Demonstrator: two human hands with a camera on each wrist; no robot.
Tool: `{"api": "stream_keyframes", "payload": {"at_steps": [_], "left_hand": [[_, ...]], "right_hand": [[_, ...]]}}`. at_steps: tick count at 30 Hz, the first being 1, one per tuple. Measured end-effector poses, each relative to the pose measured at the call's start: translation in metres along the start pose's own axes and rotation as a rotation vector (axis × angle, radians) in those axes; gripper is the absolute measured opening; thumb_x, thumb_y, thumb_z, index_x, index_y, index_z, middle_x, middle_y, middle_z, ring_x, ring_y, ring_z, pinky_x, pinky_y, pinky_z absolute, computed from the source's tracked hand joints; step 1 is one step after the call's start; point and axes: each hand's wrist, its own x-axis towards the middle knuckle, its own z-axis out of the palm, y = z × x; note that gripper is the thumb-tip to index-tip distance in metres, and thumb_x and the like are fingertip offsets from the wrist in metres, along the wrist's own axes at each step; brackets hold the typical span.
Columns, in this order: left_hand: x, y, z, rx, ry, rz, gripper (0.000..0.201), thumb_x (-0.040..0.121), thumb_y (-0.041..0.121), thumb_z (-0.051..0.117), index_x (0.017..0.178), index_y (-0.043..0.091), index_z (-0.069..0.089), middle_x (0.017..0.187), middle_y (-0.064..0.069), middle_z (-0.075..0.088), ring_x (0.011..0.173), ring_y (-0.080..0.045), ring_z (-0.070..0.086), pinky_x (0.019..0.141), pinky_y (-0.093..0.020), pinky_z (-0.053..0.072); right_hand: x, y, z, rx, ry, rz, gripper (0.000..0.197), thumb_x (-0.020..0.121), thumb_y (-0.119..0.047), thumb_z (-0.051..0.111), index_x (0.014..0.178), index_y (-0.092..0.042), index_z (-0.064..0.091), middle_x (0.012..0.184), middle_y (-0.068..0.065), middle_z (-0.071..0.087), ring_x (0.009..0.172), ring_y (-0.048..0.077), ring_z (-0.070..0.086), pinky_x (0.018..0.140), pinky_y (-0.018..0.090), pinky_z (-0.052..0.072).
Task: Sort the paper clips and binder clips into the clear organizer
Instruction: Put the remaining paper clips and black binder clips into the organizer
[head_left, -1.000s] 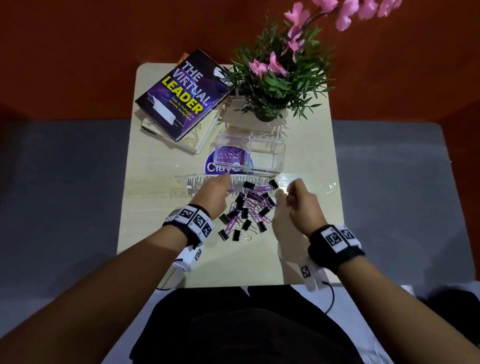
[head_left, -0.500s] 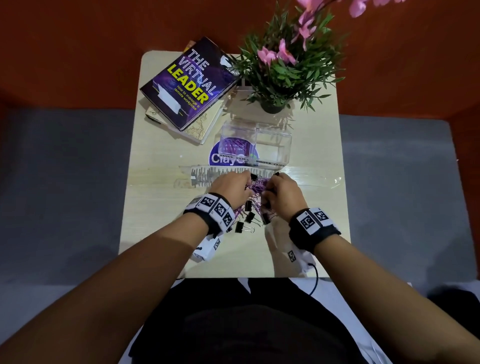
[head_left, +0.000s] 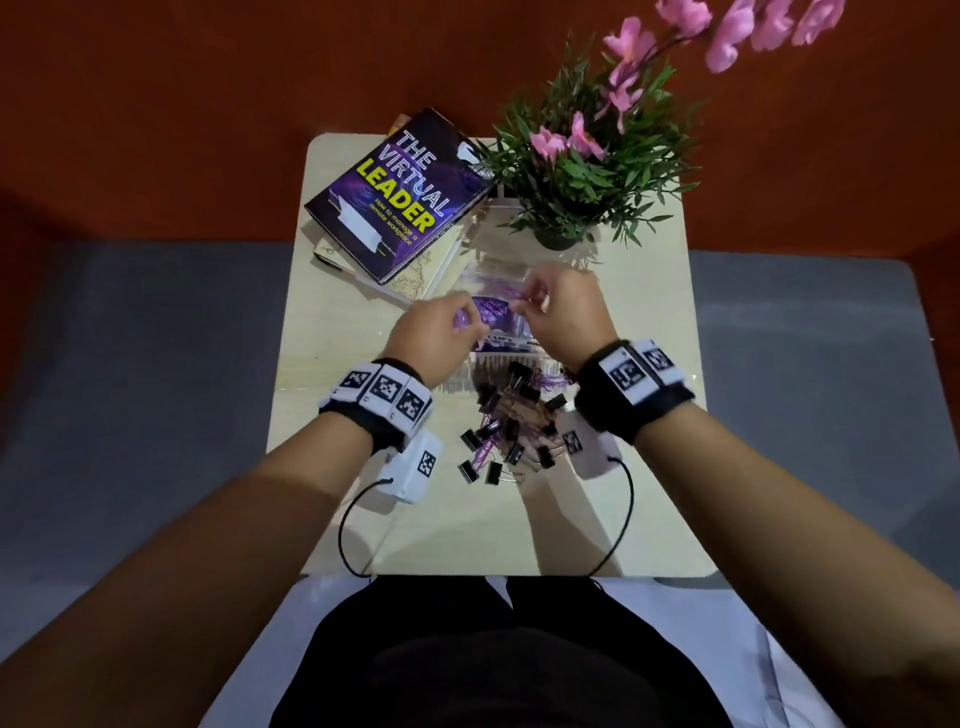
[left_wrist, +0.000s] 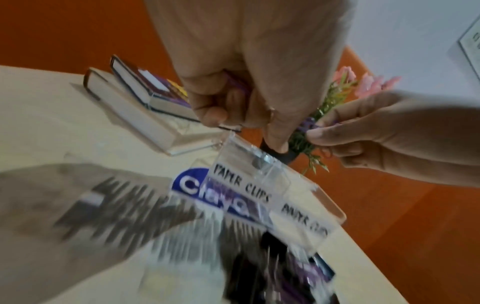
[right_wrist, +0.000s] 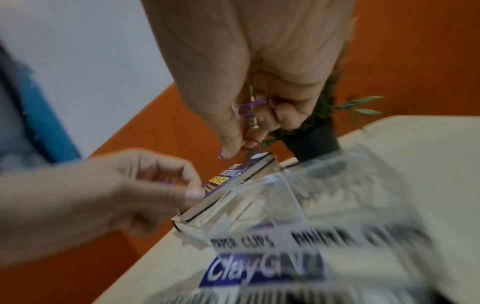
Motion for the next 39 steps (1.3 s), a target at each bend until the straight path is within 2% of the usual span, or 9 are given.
{"api": "stream_keyframes", "payload": {"at_steps": [3, 6, 9, 12, 16, 21, 30, 36, 39], "left_hand": [[0.017, 0.009, -0.013, 0.095, 0.1, -0.014, 0.009, 0.088, 0.023, 0.063, 0.083, 0.015, 0.061, 0.057, 0.004, 0.046, 0.057, -0.021, 0.047, 0.055, -0.028, 0.039], [0.018, 0.016, -0.007, 0.223, 0.016, -0.003, 0.006, 0.087, 0.02, 0.06, 0.083, 0.018, 0.065, 0.07, 0.0, 0.059, 0.069, -0.025, 0.059, 0.065, -0.031, 0.048], [0.001, 0.014, 0.019, 0.293, -0.165, 0.045, 0.01, 0.089, 0.023, 0.062, 0.081, 0.021, 0.065, 0.07, 0.006, 0.064, 0.06, -0.011, 0.06, 0.065, -0.026, 0.047], [-0.016, 0.009, 0.047, 0.356, -0.342, 0.12, 0.007, 0.087, 0.028, 0.066, 0.09, 0.022, 0.065, 0.09, 0.002, 0.071, 0.076, -0.017, 0.064, 0.07, -0.03, 0.05], [-0.017, 0.007, 0.062, 0.457, -0.36, 0.202, 0.015, 0.088, 0.027, 0.065, 0.097, 0.017, 0.062, 0.09, -0.004, 0.071, 0.082, -0.027, 0.066, 0.075, -0.038, 0.056], [-0.011, 0.011, 0.066, 0.519, -0.393, 0.223, 0.013, 0.092, 0.024, 0.058, 0.085, 0.013, 0.058, 0.079, -0.005, 0.068, 0.073, -0.028, 0.063, 0.068, -0.038, 0.054], [-0.012, 0.004, 0.049, 0.466, -0.463, 0.282, 0.016, 0.095, 0.021, 0.045, 0.093, 0.01, 0.057, 0.073, -0.006, 0.061, 0.066, -0.027, 0.058, 0.062, -0.037, 0.05], [0.016, 0.01, -0.001, 0.343, -0.219, 0.182, 0.015, 0.099, 0.021, 0.042, 0.094, 0.012, 0.053, 0.062, 0.003, 0.053, 0.053, -0.014, 0.051, 0.048, -0.026, 0.043], [0.041, 0.019, -0.011, 0.409, -0.165, 0.139, 0.016, 0.096, 0.018, 0.048, 0.101, 0.005, 0.057, 0.074, -0.006, 0.059, 0.065, -0.024, 0.058, 0.055, -0.031, 0.042]], "right_hand": [[0.026, -0.011, 0.012, -0.14, -0.135, -0.036, 0.019, 0.077, -0.004, 0.067, 0.096, -0.006, 0.064, 0.1, 0.015, 0.065, 0.085, 0.029, 0.062, 0.068, 0.033, 0.052], [0.02, -0.01, 0.009, -0.145, -0.139, -0.116, 0.043, 0.074, 0.003, 0.066, 0.115, -0.008, 0.061, 0.115, 0.017, 0.061, 0.1, 0.031, 0.06, 0.087, 0.037, 0.052], [-0.009, 0.01, 0.0, -0.054, 0.025, -0.181, 0.034, 0.077, 0.006, 0.063, 0.107, -0.009, 0.065, 0.109, 0.014, 0.065, 0.089, 0.023, 0.06, 0.081, 0.024, 0.043], [-0.042, 0.046, 0.007, -0.082, -0.03, -0.102, 0.021, 0.079, 0.003, 0.061, 0.094, -0.009, 0.069, 0.093, 0.011, 0.069, 0.073, 0.023, 0.06, 0.071, 0.032, 0.052], [-0.053, 0.073, 0.029, -0.223, -0.16, -0.079, 0.022, 0.076, 0.003, 0.058, 0.092, -0.008, 0.067, 0.096, 0.013, 0.066, 0.077, 0.037, 0.062, 0.062, 0.045, 0.054], [-0.049, 0.074, 0.041, -0.303, -0.197, -0.084, 0.02, 0.078, -0.002, 0.057, 0.097, -0.006, 0.063, 0.096, 0.013, 0.062, 0.08, 0.036, 0.06, 0.06, 0.043, 0.053], [-0.055, 0.079, 0.039, -0.199, -0.195, -0.085, 0.016, 0.079, 0.003, 0.057, 0.093, -0.003, 0.063, 0.094, 0.018, 0.061, 0.081, 0.038, 0.059, 0.061, 0.042, 0.05], [-0.045, 0.047, 0.012, -0.006, -0.003, -0.123, 0.011, 0.086, -0.002, 0.057, 0.092, -0.008, 0.063, 0.089, 0.009, 0.061, 0.073, 0.022, 0.055, 0.064, 0.03, 0.045], [-0.019, 0.02, 0.008, -0.023, 0.066, -0.166, 0.011, 0.085, -0.002, 0.058, 0.09, -0.009, 0.065, 0.088, 0.004, 0.06, 0.078, 0.017, 0.05, 0.07, 0.026, 0.04]]}}
